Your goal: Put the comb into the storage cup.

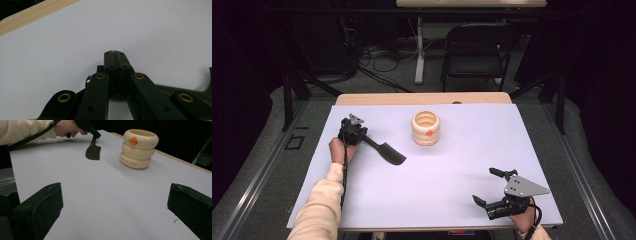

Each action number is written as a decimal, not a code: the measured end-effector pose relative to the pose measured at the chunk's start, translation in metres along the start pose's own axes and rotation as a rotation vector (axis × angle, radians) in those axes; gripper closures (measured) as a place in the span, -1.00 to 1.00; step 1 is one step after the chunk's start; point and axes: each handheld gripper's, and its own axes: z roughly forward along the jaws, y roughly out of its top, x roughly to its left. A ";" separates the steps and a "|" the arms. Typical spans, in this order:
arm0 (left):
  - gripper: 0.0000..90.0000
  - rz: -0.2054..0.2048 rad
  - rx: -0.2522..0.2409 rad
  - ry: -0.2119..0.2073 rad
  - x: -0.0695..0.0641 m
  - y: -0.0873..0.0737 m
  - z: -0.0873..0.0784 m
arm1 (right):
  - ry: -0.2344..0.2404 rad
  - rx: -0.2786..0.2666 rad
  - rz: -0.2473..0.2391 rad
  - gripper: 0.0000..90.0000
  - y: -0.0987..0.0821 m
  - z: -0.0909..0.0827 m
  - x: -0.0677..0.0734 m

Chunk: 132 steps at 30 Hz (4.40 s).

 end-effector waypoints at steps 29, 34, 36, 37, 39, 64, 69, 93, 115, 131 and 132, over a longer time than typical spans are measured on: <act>1.00 -0.033 0.042 -0.011 0.003 -0.004 -0.004 | 0.001 0.003 0.004 -1.00 -0.001 -0.001 -0.001; 1.00 -0.033 0.058 -0.017 0.003 -0.005 -0.004 | -0.001 0.002 0.004 -1.00 -0.001 0.000 -0.002; 1.00 -0.036 0.061 -0.021 0.004 -0.005 -0.005 | -0.003 0.003 0.005 -1.00 -0.001 0.000 -0.002; 0.99 -0.037 0.062 -0.022 0.004 -0.005 -0.005 | -0.004 0.003 0.006 -1.00 -0.001 0.000 -0.002; 0.99 -0.043 0.057 -0.024 0.004 -0.005 -0.006 | -0.004 0.003 0.008 -1.00 -0.001 0.000 -0.002; 0.99 -0.038 0.066 -0.036 0.006 -0.015 -0.024 | -0.002 0.014 0.004 -1.00 -0.001 0.002 -0.002; 0.99 -0.034 0.071 -0.039 0.006 -0.016 -0.027 | -0.005 0.013 0.003 -1.00 -0.001 0.001 -0.003; 1.00 -0.009 0.092 -0.061 -0.002 -0.019 -0.038 | -0.012 0.022 0.011 -1.00 -0.001 0.001 -0.003; 0.99 0.010 0.131 -0.071 -0.011 -0.026 -0.048 | -0.007 0.020 0.011 -1.00 -0.001 0.002 -0.003; 0.96 0.017 0.165 -0.090 -0.016 -0.028 -0.052 | -0.005 0.021 0.008 -1.00 -0.001 0.002 -0.003; 0.96 0.017 0.165 -0.090 -0.016 -0.028 -0.052 | -0.005 0.021 0.007 -1.00 -0.001 0.002 -0.003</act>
